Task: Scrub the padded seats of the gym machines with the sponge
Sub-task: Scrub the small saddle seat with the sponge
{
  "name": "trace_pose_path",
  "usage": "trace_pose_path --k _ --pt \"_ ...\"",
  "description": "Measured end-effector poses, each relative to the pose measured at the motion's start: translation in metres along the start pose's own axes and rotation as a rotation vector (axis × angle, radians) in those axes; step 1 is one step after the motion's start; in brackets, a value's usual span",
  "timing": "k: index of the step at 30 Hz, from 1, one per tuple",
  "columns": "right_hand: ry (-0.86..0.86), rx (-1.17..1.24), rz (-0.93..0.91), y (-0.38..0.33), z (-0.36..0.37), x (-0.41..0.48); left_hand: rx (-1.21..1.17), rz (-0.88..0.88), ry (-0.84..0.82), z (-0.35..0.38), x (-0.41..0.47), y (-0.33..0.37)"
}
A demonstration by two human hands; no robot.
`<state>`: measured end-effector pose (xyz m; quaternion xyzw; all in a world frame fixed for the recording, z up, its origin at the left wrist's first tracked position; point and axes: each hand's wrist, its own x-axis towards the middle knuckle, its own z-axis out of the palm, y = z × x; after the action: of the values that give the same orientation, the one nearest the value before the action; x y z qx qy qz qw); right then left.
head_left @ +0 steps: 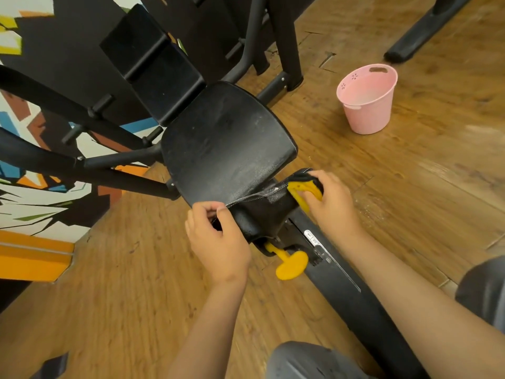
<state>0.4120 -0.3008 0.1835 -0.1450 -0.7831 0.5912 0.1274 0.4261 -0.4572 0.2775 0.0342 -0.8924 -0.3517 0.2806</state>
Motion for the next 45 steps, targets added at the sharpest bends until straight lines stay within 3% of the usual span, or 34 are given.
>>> trace_pose_path --k 2,8,12,16,21,29,32,35,40,45 --pt "0.025 0.013 0.017 -0.004 0.005 0.002 -0.008 -0.008 0.0 0.0 -0.001 0.0" --pt "-0.126 0.206 -0.102 -0.045 0.019 -0.029 -0.013 -0.007 0.004 0.0 0.0 -0.001" --pt "-0.119 0.069 -0.159 -0.034 0.018 -0.01 0.0 -0.003 0.006 0.001 0.0 0.0" --pt "-0.006 -0.061 -0.079 -0.004 0.005 0.02 0.004 -0.002 -0.002 0.001 0.0 0.0" --pt "0.195 0.164 0.026 0.003 0.014 -0.011 -0.012 -0.014 -0.001 0.001 0.001 -0.002" --pt "0.1 0.577 0.177 -0.021 0.041 -0.087 -0.015 -0.037 0.006 0.002 0.0 -0.001" --pt "0.021 0.689 0.143 -0.039 0.028 -0.101 -0.02 -0.027 0.005 0.001 0.0 0.0" --pt "-0.008 0.551 0.034 -0.039 0.02 -0.081 0.005 -0.035 -0.003 0.001 -0.001 0.001" --pt "-0.033 0.122 -0.069 -0.007 0.019 -0.006 0.031 -0.037 0.001 0.001 -0.002 0.004" --pt "0.056 -0.015 -0.07 0.017 -0.004 0.055 0.061 -0.04 -0.015 0.0 -0.002 0.007"
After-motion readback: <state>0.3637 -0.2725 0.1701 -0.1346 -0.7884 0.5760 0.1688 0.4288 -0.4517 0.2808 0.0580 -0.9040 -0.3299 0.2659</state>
